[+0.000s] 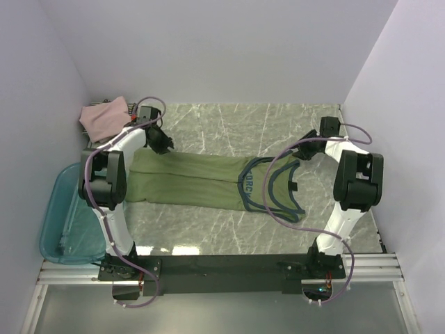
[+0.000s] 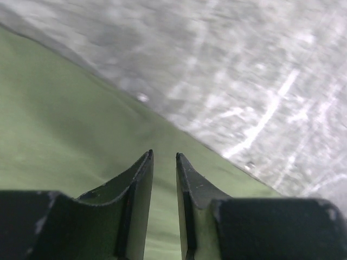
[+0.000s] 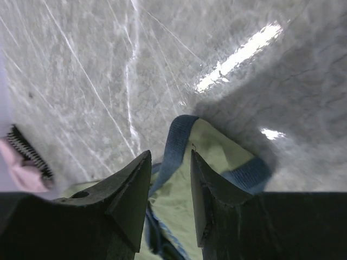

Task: Fold and stack the tank tops
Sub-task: Fold the tank top

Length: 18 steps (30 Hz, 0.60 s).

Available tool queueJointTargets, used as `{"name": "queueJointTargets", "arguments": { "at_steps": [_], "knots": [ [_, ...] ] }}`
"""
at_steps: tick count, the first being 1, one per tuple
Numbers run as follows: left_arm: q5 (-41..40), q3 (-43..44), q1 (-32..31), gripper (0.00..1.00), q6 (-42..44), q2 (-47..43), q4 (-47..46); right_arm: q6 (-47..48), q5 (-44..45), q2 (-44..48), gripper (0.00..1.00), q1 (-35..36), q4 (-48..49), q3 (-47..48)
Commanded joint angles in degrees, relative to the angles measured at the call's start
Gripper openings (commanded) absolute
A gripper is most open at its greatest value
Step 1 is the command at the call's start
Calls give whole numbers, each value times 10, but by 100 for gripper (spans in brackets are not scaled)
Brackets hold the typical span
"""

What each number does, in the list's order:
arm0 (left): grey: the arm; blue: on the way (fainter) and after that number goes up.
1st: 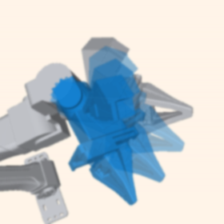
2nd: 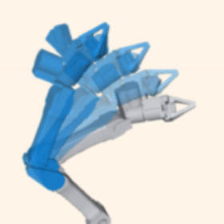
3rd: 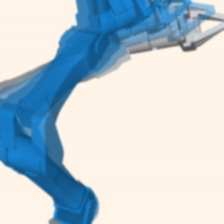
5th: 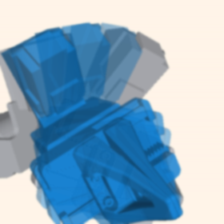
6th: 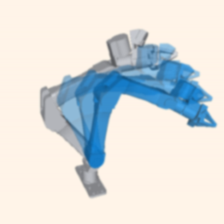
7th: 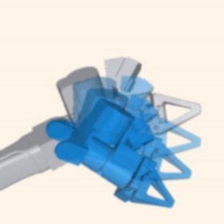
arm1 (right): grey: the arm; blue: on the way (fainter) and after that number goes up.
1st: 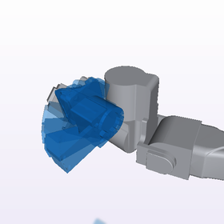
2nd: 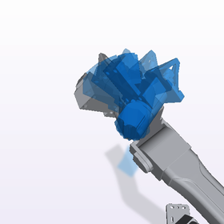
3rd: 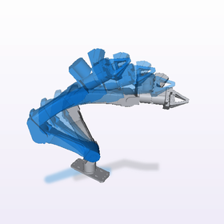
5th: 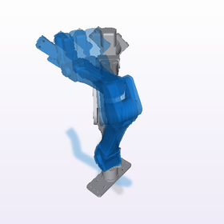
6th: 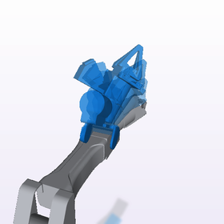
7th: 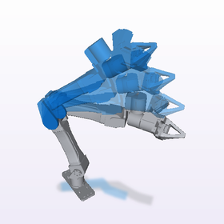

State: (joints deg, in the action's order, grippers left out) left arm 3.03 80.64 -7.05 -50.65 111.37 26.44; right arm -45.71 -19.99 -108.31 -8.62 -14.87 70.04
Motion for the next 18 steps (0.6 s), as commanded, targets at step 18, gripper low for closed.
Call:
{"name": "queueJointTargets", "arguments": {
  "at_steps": [18],
  "knots": [
    [68,-48,-147,28,-44,-29,-55,-121,7,-26,44,-12,71,-51]
  ]
}}
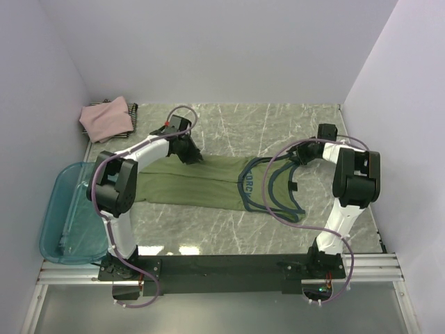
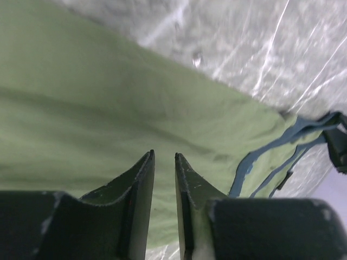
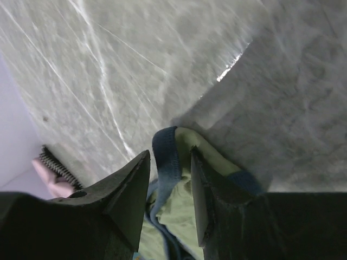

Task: Fold and stack the tank tops
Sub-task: Fold the tank top

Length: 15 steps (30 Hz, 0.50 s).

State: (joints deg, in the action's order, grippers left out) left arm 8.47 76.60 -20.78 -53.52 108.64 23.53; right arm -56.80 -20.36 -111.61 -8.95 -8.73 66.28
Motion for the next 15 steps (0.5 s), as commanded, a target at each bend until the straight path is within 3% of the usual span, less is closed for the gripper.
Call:
{"name": "queueJointTargets", "arguments": {
  "at_steps": [1,4,6,7,8,10,15],
  "knots": [
    [15,-8,-12,27,-15,2,-26,-11,9,10,43,-12,11,-22],
    [15,-12,-19,27,-19,8,-26,-9,9,17,40,-19,11,-31],
    [12,-14,-21,27,-22,12,-29,-6,7,18,33,-24,7,-33],
    [11,-15,-21,27,-22,17,-28,-4,7,18,28,-25,8,-34],
    [8,-16,-21,27,-23,19,-26,-2,7,20,14,-27,9,-35],
    [8,-19,-21,26,-26,25,-24,1,6,25,0,-28,13,-36],
    [17,-43,-20,26,-43,41,-29,39,9,57,0,-30,46,-59]
  ]
}}
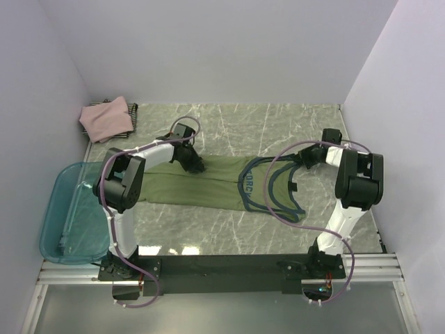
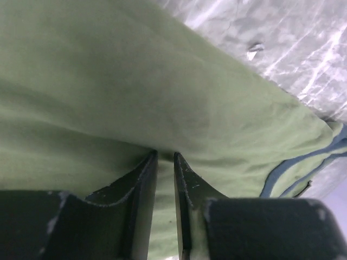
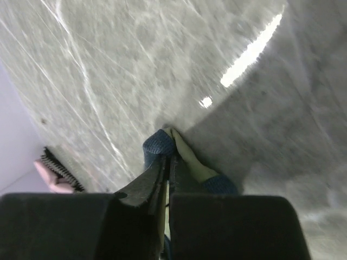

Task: Fold and stack the tank tops
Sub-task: Fold the tank top

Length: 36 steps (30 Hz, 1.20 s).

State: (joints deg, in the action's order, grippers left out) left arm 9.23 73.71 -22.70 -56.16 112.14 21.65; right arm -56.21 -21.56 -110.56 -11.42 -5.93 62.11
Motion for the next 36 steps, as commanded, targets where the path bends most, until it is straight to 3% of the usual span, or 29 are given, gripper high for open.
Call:
{"name": "queueJointTargets", "arguments": {
  "at_steps": [1,9,26,36],
  "knots": [
    [10,-17,0,26,-19,10,-13,41,27,56,0,-4,25,-31],
    [23,-35,13,25,-37,12,-20,120,81,146,0,-4,95,-107],
    [29,-40,21,25,-34,5,-25,155,22,226,0,-4,260,-195],
    [33,-39,21,25,-33,6,-24,144,59,191,0,-7,175,-207]
  ]
}}
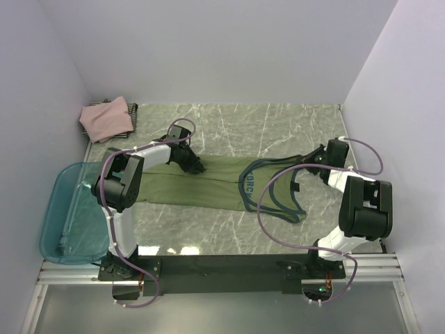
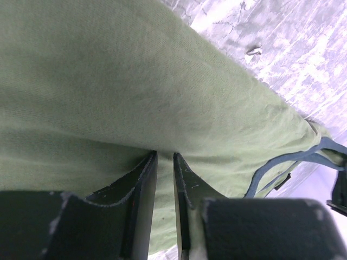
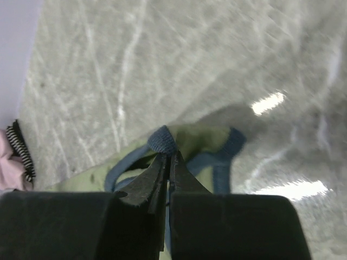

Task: Fold and stack the tank tops
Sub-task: Fold the tank top

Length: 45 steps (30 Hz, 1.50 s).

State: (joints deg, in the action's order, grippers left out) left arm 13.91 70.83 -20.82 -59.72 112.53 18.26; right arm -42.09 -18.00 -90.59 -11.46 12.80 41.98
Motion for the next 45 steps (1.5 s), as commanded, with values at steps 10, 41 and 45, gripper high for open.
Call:
{"name": "queueJointTargets", "arguments": {
  "at_steps": [10,41,45],
  "knots": [
    [1,-14,10,26,6,3,-1,-9,55,-58,0,-8,-136,46],
    [-99,46,83,37,108,-148,147,-81,136,162,44,20,-292,37],
    [-201,1,139,42,75,-180,183,-184,209,247,46,158,-324,-3]
  ]
}}
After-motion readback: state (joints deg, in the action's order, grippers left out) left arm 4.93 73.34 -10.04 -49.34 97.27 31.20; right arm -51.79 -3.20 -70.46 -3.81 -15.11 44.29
